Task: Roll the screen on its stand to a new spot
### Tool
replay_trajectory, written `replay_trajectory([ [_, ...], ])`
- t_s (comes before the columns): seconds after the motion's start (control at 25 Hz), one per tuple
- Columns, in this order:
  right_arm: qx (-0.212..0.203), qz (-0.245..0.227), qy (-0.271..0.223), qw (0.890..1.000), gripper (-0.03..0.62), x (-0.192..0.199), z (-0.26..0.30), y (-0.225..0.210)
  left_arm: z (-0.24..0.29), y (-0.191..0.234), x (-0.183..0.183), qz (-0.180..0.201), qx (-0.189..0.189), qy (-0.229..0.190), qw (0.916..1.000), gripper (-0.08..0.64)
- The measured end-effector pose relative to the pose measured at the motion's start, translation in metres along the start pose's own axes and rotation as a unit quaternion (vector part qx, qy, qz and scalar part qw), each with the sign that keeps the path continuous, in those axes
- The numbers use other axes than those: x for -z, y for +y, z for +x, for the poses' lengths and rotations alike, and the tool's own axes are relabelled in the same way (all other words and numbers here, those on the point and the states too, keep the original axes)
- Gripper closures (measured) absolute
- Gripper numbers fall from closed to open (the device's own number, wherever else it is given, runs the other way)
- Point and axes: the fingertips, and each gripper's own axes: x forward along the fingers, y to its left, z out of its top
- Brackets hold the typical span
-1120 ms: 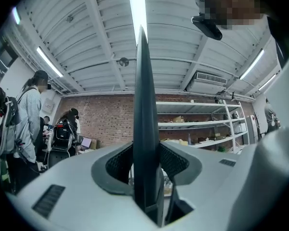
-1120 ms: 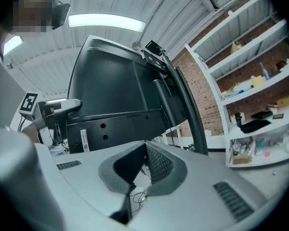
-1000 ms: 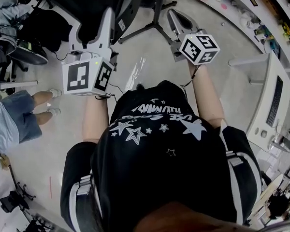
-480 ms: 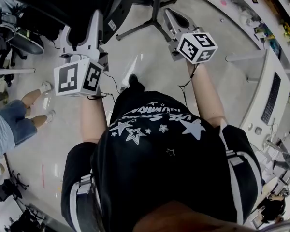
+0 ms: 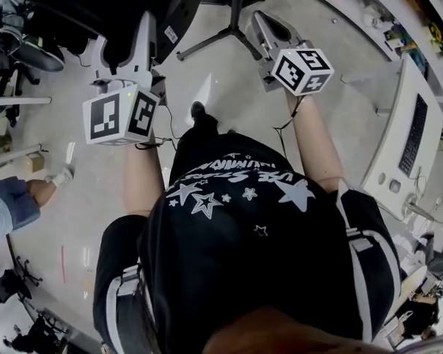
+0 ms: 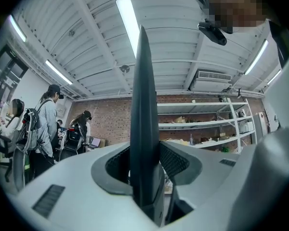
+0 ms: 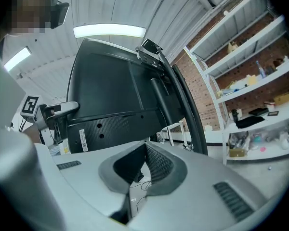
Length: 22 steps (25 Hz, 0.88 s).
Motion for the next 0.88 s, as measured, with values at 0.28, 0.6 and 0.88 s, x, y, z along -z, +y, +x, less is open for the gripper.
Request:
replay_trajectory([
  [0.28, -0.001, 0.003, -0.006, 1.000, 0.584, 0.005, -0.032, 0.005, -0.026, -0.029, -0.003, -0.001, 0.005, 0.001, 1.0000, 0.372],
  [0.6, 0.001, 0.008, -0.004, 1.000, 0.584, 0.017, -0.037, 0.032, -0.042, -0.020, -0.008, -0.007, 0.018, 0.003, 0.9998, 0.371],
  [0.88, 0.044, 0.009, -0.021, 0.999, 0.586, 0.016, -0.044, 0.040, -0.049, -0.011, -0.011, -0.010, 0.044, 0.004, 0.9990, 0.372],
])
